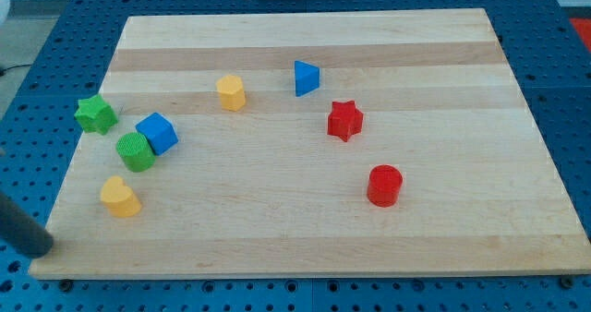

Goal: Slide the yellow heart to the bottom right of the green circle

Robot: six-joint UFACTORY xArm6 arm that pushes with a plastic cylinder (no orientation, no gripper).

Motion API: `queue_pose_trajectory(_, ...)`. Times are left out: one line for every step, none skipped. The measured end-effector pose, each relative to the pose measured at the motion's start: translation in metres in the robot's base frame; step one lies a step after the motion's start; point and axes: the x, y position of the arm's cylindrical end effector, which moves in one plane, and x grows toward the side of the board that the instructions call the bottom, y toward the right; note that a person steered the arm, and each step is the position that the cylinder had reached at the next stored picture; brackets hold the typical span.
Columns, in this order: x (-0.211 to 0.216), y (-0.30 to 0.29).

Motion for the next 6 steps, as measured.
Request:
queue_pose_trajectory(-0.021, 0.059)
queue_pose_trajectory(-0.043, 0.107)
queue_pose_trajectory(-0.044, 0.126)
queue_pose_trajectory(-0.017, 0.113)
queue_pose_trajectory(-0.005, 0.029)
queue_pose_trajectory(-0.009, -0.012)
